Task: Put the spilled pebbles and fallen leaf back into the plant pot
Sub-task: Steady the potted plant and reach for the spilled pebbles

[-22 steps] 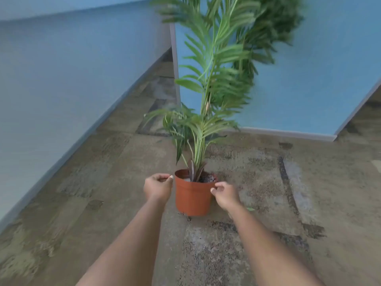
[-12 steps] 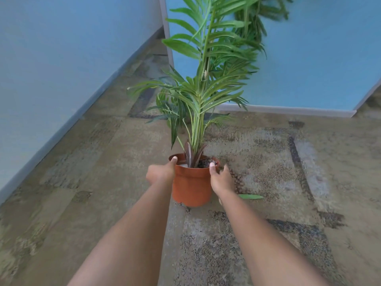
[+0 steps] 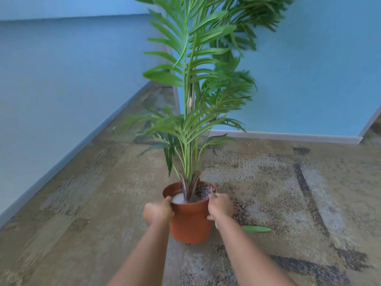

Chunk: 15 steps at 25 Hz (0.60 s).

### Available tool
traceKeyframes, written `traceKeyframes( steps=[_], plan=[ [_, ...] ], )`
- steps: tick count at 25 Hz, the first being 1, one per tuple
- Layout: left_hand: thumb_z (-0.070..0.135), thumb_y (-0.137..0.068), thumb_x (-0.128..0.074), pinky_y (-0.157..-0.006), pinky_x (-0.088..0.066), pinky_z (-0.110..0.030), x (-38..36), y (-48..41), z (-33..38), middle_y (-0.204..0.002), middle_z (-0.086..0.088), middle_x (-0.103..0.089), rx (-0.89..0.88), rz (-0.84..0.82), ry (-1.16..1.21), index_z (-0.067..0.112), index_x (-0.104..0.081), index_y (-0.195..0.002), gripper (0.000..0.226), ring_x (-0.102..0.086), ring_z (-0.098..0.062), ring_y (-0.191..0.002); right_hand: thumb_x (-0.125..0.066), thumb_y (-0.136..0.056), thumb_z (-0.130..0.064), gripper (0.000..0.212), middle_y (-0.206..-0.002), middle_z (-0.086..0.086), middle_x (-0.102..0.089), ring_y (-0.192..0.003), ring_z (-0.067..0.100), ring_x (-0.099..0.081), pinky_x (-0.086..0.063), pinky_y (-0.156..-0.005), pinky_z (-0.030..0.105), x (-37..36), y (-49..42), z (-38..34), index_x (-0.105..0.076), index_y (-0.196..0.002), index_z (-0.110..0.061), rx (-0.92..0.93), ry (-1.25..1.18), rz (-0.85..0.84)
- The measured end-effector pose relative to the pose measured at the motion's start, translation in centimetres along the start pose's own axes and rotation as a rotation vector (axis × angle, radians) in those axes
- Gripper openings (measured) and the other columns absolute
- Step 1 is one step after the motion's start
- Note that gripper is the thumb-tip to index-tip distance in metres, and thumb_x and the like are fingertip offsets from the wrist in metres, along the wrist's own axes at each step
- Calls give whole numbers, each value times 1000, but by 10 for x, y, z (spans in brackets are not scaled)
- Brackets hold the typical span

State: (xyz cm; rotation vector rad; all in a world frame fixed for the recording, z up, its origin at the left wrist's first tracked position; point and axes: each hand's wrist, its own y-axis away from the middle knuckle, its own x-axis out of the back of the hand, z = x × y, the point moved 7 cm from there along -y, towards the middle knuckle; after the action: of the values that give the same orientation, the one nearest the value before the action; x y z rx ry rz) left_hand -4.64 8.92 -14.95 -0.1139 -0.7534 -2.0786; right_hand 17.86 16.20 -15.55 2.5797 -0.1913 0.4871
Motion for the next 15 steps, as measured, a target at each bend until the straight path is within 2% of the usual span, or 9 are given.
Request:
traceKeyframes(
  steps=[2,4,5,7,8,10,12,15],
  plan=[
    [22,-74,-81,-69,-61,-45,7,-5,-8,-52,-15,-65,-3,-7,24,-3,-62,-63,33,-71,-30,-59,-52,-98,-26,29,-86,9,-69,-61,30,-70,-60,-52,41,-6,9,-2,-67,-110,-5,4,-41,-40],
    [14,-77,-76,-70,-61,-46,16,-20,-6,-57,-16,-67,-5,-47,27,-2,-64,-60,26,-70,-30,-60,-53,-97,-26,30,-103,15,-70,-71,32,-72,-61,-61,38,-16,23,-13,-67,-112,-4,87,29,-22],
    [8,-80,-73,-69,-61,-47,21,-33,-5,-61,-16,-67,3,-87,50,-1,-63,-60,24,-68,-28,-61,-54,-95,-29,30,-102,14,-71,-77,30,-72,-58,-64,34,-24,32,-20,-69,-106,-5,151,135,7],
    [-3,-84,-67,-55,-62,-41,32,-50,-6,-60,-14,-65,39,-144,177,-3,-62,-65,20,-64,-27,-60,-58,-89,-35,29,-96,11,-73,-86,26,-70,-53,-64,28,-39,54,-36,-70,-95,-9,240,310,97],
    [-3,-86,-65,-48,-59,-34,37,-55,-11,-61,-15,-67,32,-148,200,-6,-63,-71,16,-64,-29,-62,-60,-87,-35,28,-96,10,-72,-89,26,-69,-52,-65,28,-44,62,-39,-70,-95,-10,248,342,130],
    [2,-89,-65,-48,-55,-24,49,-54,-34,-74,-16,-71,21,-137,220,-10,-66,-88,11,-70,-29,-73,-62,-85,-35,28,-96,9,-72,-89,26,-68,-52,-67,28,-54,77,-30,-68,-100,-13,264,356,137],
    [-1,-89,-64,-43,-52,-21,56,-44,-64,-68,-17,-68,-5,-130,274,-12,-65,-88,12,-70,-24,-62,-61,-86,-35,31,-91,10,-73,-86,27,-69,-50,-64,28,-55,87,-12,-66,-110,-16,359,381,152],
    [5,-90,-64,-70,-61,-42,64,-32,-101,-69,-14,-70,-28,-139,221,-1,-66,-76,15,-68,-25,-71,-65,-85,-34,41,-81,13,-73,-77,29,-69,-47,-59,28,-50,97,16,-65,-121,-15,463,319,175]
  ],
)
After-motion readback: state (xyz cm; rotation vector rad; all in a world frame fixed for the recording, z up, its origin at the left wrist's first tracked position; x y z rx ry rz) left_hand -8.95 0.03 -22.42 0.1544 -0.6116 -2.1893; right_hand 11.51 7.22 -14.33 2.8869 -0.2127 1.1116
